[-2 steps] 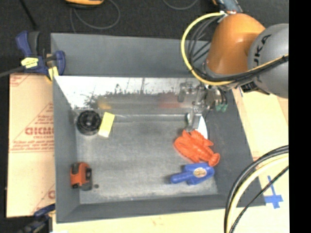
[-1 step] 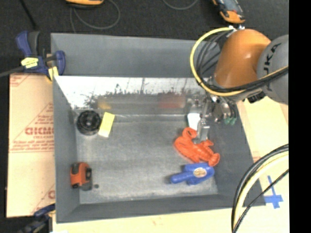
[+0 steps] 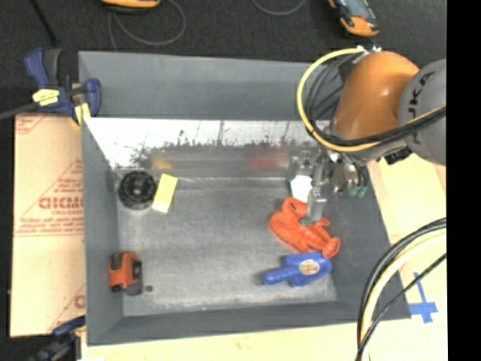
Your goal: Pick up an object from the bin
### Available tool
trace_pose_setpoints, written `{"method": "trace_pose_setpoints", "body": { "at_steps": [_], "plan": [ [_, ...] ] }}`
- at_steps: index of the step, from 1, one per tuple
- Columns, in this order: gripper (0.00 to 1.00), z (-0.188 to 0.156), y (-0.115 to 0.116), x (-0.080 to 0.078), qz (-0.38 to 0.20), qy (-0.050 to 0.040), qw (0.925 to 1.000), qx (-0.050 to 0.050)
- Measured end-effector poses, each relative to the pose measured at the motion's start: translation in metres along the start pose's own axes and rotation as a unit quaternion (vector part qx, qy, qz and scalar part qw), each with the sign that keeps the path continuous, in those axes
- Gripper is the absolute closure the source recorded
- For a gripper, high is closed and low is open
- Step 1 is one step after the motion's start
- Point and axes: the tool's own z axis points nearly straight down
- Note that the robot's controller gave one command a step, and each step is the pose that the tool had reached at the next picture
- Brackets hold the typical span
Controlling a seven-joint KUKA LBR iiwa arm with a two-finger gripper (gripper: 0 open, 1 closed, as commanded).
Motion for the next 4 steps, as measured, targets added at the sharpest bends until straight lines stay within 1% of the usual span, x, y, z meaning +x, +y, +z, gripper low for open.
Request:
{"method": "trace_pose_setpoints", "body": {
  "at_steps": [1,2,3,4],
  "plan": [
    [0.0,0.019,-0.002,-0.013,-0.002,-0.0014,1.0,0.001],
    [0.0,0.03,-0.004,-0.003,-0.028,-0.0001,0.9996,0.0],
    [1.0,0.054,-0.001,-0.01,-0.106,-0.0005,0.9944,0.0],
    [0.0,0.054,-0.001,-0.01,-0.106,-0.0005,0.9944,0.0]
  ]
}}
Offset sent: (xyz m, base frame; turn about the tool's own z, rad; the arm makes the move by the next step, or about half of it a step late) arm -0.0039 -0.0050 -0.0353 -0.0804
